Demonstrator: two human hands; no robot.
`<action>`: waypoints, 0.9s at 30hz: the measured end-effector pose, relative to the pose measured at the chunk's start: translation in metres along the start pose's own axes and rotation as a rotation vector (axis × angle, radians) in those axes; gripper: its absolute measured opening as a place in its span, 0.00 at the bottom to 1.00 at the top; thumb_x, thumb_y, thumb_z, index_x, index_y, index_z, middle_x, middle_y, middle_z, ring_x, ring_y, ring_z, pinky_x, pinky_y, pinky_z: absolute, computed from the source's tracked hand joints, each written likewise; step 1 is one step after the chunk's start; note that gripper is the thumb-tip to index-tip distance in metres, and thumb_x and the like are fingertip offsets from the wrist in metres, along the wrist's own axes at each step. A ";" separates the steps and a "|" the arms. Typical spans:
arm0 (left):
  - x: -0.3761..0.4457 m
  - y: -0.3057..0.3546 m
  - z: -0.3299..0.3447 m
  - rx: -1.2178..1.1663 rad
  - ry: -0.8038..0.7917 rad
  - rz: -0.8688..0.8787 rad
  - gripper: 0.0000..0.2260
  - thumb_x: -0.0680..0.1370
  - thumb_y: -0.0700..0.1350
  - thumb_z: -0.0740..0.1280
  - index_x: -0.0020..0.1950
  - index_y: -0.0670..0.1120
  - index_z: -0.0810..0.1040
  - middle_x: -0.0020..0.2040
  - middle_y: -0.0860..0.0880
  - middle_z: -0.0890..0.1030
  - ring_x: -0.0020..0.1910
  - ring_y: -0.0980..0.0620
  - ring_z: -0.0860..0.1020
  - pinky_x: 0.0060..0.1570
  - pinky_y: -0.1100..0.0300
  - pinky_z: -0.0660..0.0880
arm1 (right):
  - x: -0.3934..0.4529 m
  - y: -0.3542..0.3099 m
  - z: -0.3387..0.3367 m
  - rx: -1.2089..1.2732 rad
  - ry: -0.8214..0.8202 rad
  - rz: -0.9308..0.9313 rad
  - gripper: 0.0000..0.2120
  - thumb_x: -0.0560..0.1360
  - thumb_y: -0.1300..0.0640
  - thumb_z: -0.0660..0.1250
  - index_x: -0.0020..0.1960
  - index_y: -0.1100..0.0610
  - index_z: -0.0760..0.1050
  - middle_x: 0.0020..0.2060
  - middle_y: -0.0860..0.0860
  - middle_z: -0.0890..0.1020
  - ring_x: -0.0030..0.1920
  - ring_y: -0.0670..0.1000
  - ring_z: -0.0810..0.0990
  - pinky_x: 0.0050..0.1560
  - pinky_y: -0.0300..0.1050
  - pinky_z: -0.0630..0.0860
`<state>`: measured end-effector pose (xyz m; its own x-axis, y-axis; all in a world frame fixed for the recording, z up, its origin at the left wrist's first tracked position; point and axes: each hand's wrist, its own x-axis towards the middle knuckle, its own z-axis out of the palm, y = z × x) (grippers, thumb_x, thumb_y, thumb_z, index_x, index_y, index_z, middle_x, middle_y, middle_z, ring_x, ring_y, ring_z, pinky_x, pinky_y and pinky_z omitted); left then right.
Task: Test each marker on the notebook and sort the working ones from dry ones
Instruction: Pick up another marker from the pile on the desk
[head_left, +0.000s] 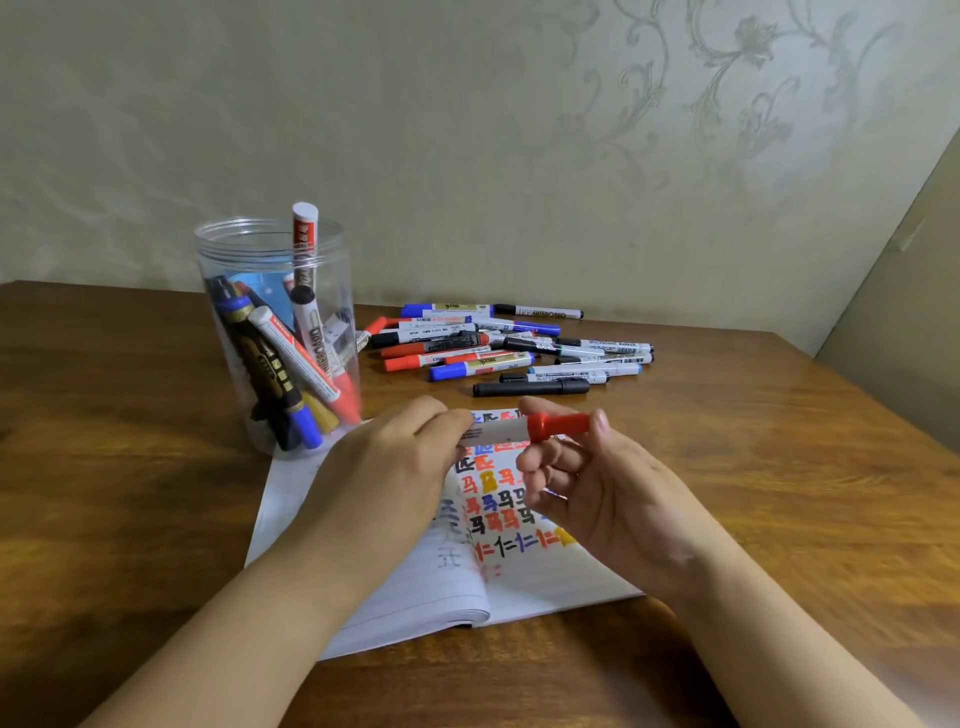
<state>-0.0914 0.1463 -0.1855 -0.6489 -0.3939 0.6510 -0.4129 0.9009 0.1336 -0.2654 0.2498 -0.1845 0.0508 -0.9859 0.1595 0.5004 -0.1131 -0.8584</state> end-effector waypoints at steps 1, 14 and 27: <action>0.001 0.000 -0.001 0.001 0.008 0.008 0.15 0.67 0.35 0.73 0.53 0.42 0.80 0.44 0.46 0.81 0.40 0.46 0.80 0.33 0.52 0.79 | 0.000 0.001 -0.001 0.033 -0.002 0.010 0.25 0.71 0.45 0.70 0.63 0.58 0.76 0.43 0.57 0.81 0.43 0.50 0.80 0.49 0.45 0.77; 0.003 0.003 -0.009 -0.073 0.053 0.040 0.08 0.72 0.43 0.68 0.48 0.42 0.82 0.39 0.48 0.80 0.38 0.49 0.77 0.32 0.56 0.76 | 0.002 0.008 0.001 0.230 0.082 0.024 0.24 0.63 0.50 0.79 0.55 0.60 0.81 0.37 0.56 0.82 0.36 0.49 0.80 0.42 0.43 0.79; 0.001 0.017 -0.002 -0.266 0.019 -0.204 0.07 0.76 0.44 0.65 0.53 0.46 0.77 0.49 0.52 0.77 0.42 0.54 0.75 0.38 0.69 0.66 | 0.003 0.014 0.012 0.148 -0.016 0.023 0.22 0.71 0.48 0.72 0.62 0.57 0.77 0.45 0.57 0.82 0.44 0.51 0.80 0.50 0.45 0.77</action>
<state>-0.0973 0.1614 -0.1811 -0.5572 -0.5696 0.6043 -0.3502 0.8210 0.4510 -0.2480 0.2470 -0.1897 0.0770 -0.9858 0.1495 0.6212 -0.0699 -0.7805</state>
